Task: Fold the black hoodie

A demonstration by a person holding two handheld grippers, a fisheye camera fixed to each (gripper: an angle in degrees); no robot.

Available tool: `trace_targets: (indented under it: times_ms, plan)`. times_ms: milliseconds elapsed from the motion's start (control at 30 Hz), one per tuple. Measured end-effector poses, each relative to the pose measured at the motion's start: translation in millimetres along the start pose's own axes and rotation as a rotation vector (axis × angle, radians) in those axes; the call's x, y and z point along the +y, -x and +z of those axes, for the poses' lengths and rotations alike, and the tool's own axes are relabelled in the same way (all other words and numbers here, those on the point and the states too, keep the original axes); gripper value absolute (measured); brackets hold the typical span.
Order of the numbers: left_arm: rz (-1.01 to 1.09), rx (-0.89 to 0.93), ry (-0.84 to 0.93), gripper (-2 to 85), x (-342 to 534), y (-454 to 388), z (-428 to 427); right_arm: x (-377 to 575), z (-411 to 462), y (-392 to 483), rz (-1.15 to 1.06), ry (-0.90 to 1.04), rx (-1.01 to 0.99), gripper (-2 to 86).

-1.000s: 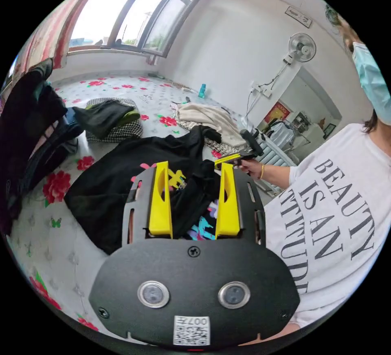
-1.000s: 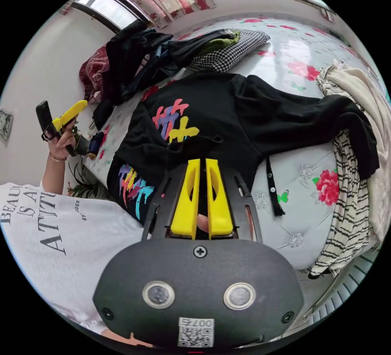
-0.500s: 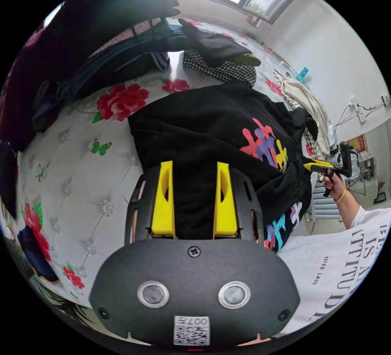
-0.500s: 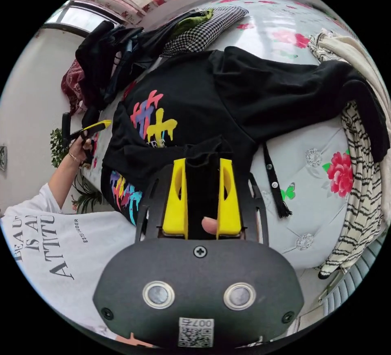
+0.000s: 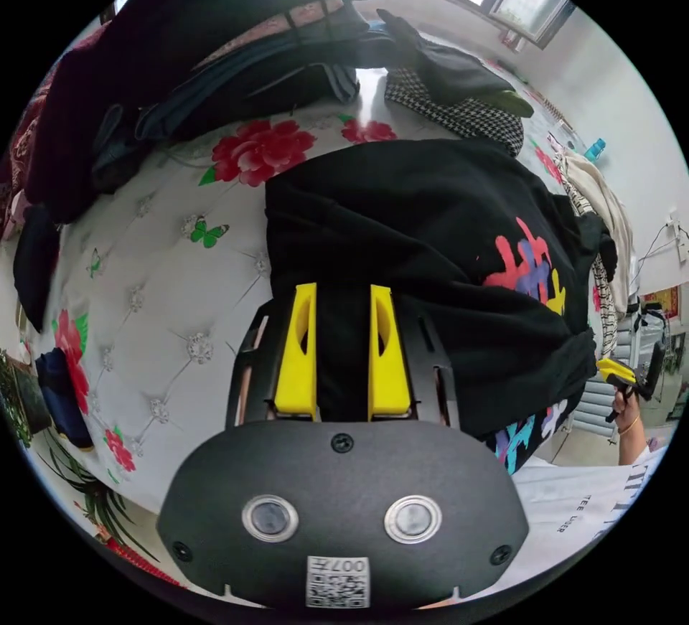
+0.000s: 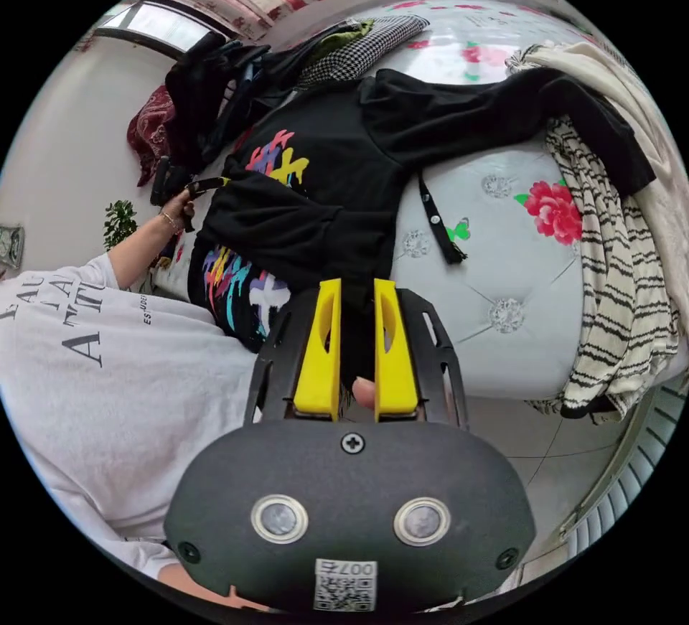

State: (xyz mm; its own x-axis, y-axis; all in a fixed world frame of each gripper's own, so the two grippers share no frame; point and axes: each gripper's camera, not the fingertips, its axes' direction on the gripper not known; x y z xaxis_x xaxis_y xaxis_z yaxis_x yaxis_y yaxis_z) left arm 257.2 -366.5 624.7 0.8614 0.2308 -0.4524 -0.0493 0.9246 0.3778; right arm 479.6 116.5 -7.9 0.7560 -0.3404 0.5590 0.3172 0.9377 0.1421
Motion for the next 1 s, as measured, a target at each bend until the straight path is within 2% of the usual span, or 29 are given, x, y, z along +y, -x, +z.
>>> trace_targets:
  times_ms: [167, 267, 433, 500, 633, 733, 800, 867, 933, 1000]
  plan:
    - [0.058, 0.052, -0.14, 14.2, 76, 13, -60, 12, -13, 7, -0.013, -0.08, 0.017, 8.9]
    - [0.1, 0.087, -0.094, 15.8, 135, 15, -59, 4, -3, 0, 0.017, -0.12, 0.009, 8.4]
    - [0.116, 0.01, 0.038, 16.5, 189, 31, -18, -17, 58, -11, 0.06, 0.011, -0.07, 5.0]
    - [0.08, 0.037, 0.067, 17.7, 191, 54, -4, -8, 19, 29, -0.057, -0.138, -0.055, 3.2]
    - [0.081, 0.057, 0.097, 18.8, 185, 81, 0, 24, -56, 108, -0.323, -0.308, -0.053, 1.8]
    - [0.123, 0.03, 0.093, 19.1, 190, 95, -4, 53, -40, 138, -0.427, -0.201, 0.019, 1.3]
    - [0.117, 0.052, 0.089, 19.8, 195, 112, -3, 75, 51, 107, -0.354, 0.055, 0.089, 1.2]
    - [0.106, 0.081, 0.093, 20.3, 198, 127, -4, 96, 117, 71, -0.232, 0.248, 0.055, 1.2]
    - [0.119, 0.075, 0.109, 20.6, 199, 136, -7, 108, 112, 62, -0.172, 0.153, -0.028, 1.5]
    - [0.141, 0.08, 0.115, 20.6, 202, 147, -14, 115, 90, 71, -0.193, 0.068, -0.009, 2.3]
